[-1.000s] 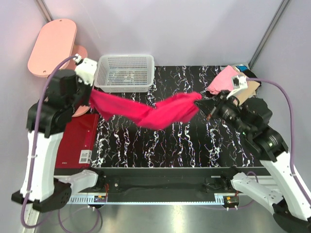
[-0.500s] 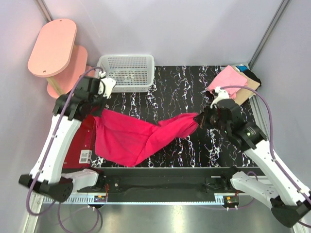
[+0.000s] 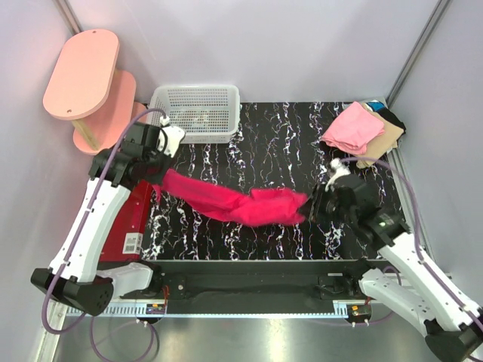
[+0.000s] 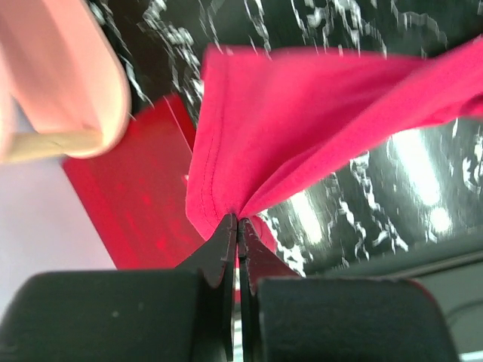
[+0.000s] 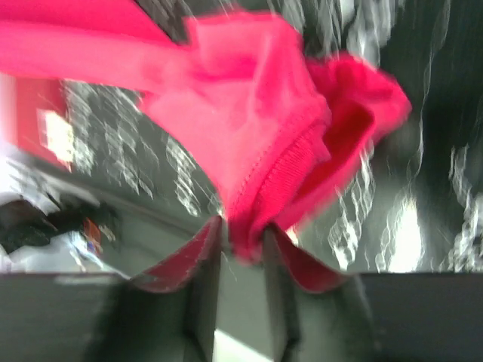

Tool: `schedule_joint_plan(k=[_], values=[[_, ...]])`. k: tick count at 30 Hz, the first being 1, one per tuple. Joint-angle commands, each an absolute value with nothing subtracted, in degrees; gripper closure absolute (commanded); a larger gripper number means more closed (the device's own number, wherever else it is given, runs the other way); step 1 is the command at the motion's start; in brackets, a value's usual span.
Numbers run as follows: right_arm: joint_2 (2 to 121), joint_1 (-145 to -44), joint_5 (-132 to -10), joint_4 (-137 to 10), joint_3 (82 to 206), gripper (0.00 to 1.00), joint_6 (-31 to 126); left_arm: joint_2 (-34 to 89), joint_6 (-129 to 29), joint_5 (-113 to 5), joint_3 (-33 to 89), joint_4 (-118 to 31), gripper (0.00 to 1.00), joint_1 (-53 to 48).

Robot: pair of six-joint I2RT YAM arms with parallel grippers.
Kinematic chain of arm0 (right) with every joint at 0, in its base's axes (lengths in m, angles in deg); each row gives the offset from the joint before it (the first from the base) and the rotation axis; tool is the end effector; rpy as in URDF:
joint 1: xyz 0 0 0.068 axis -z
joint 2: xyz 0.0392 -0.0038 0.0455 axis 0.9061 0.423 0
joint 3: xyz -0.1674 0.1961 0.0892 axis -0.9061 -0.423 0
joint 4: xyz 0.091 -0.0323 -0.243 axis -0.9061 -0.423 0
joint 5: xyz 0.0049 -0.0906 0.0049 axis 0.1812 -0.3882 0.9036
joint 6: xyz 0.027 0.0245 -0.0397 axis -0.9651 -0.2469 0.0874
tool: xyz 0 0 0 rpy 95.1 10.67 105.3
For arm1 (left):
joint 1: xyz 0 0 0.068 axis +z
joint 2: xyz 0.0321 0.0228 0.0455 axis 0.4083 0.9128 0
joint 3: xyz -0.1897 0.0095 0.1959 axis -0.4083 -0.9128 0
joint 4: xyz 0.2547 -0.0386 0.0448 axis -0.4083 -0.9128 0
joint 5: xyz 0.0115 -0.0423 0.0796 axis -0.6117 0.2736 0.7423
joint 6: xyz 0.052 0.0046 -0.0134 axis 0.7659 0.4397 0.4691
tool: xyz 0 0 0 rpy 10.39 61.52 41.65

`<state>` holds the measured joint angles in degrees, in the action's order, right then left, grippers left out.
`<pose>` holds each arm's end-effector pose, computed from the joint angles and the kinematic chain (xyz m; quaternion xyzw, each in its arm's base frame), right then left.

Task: Fold and stack the t-shirts
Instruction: Flatten out the tshirt

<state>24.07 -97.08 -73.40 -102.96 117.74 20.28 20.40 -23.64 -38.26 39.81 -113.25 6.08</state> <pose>0.1319 0.0864 0.3173 -0.0040 0.8850 0.2847 0.3683 0.2003 -0.0604 0.3978 0.2460 0.9105 0.0510 0.3284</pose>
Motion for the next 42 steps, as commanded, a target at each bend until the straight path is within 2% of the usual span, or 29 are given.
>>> schedule_joint_plan(k=[1,3,9,12,16,21,42], values=[[27.3,-96.8,-62.8,-109.7,108.9,0.53,13.0,19.6,-23.9,-40.4,37.1,-110.4,1.0,6.1],[29.9,-96.8,-67.7,-110.5,112.9,0.36,14.4,20.7,-24.2,-40.9,38.3,-110.4,1.0,6.1],[49.6,-96.9,-75.8,-107.3,128.6,0.31,22.7,22.9,-24.6,-41.8,41.1,-110.4,1.0,6.0],[57.0,-96.8,-74.4,-99.4,129.6,0.3,24.1,22.7,-24.9,-41.5,40.9,-110.4,1.0,6.0],[66.2,-96.8,-72.2,-91.1,129.2,0.33,22.8,21.7,-24.3,-40.4,39.6,-110.4,1.0,6.0],[70.4,-97.0,-59.1,-82.4,126.2,0.38,22.9,21.4,-24.2,-39.8,38.5,-110.2,1.0,6.0],[78.4,-97.0,-58.8,-77.6,122.0,0.47,23.3,21.4,-24.9,-40.6,38.9,-109.7,1.0,6.0]])
